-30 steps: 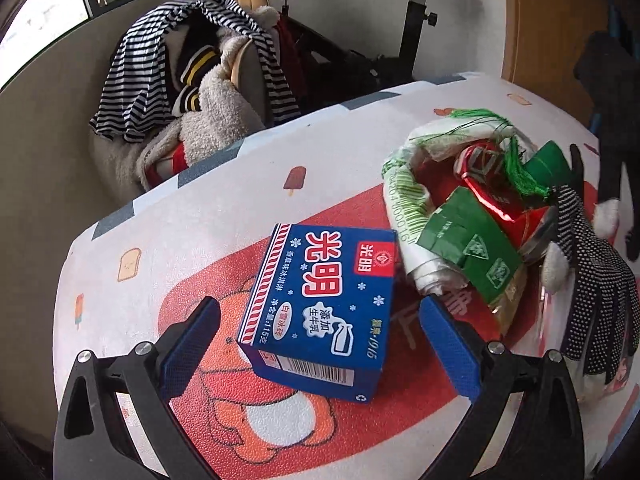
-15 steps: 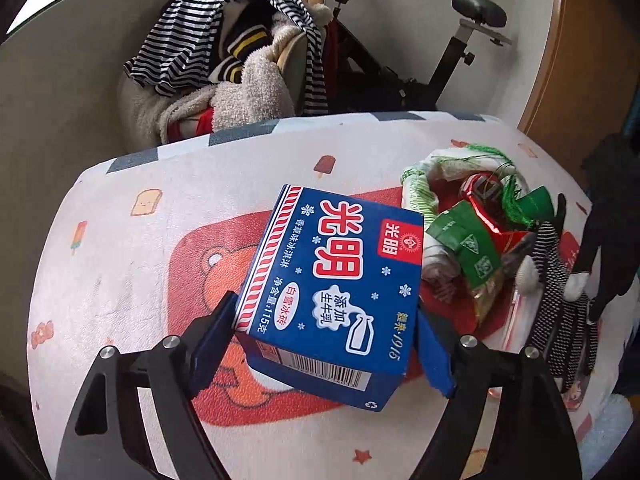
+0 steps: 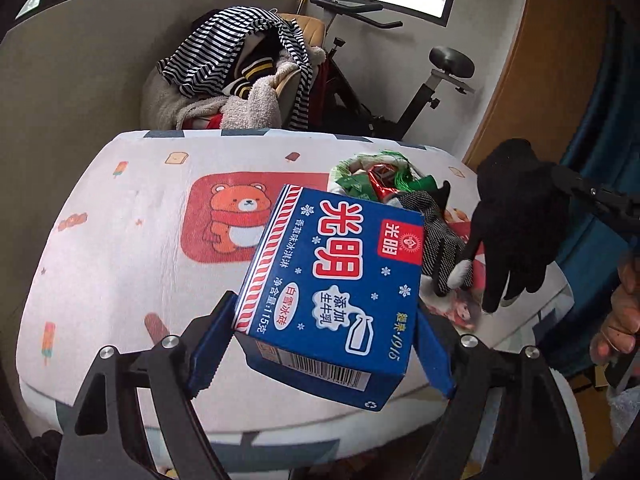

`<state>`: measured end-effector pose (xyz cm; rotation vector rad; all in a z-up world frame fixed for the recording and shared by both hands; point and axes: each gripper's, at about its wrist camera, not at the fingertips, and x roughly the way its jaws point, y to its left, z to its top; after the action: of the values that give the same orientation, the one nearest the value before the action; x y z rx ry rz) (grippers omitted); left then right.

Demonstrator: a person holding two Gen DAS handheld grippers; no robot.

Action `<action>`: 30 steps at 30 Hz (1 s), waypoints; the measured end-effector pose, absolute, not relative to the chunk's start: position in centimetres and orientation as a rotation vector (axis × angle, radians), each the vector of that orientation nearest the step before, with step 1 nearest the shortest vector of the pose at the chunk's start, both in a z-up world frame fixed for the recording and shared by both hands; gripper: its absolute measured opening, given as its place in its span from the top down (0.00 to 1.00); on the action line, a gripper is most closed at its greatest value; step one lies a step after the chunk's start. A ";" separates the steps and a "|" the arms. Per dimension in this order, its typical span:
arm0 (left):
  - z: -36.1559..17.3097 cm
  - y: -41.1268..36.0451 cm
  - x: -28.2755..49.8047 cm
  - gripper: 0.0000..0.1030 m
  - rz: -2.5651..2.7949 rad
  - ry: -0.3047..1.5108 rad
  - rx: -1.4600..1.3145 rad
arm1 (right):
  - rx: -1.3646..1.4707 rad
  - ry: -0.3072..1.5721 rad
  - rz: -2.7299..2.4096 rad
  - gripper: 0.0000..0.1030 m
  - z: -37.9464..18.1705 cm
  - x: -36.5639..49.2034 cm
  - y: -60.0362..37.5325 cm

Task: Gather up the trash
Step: 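Carry the blue box over the bin and open the left gripper while the right carries the glove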

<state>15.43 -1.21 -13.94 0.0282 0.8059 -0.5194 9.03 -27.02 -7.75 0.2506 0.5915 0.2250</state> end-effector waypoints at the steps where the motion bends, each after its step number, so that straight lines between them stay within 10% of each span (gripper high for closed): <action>1: -14.0 -1.1 14.2 0.22 -0.523 0.809 0.029 | 0.247 0.593 0.232 0.91 -7.7 8.3 -26.6; 30: -22.6 1.1 2.1 0.12 -0.535 0.998 -0.031 | 0.204 0.716 0.394 0.91 -13.1 -2.4 -22.3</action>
<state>2.10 1.13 -22.63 -0.0312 0.9981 -0.5350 -2.38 -22.28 -13.06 0.2039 0.7162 0.3940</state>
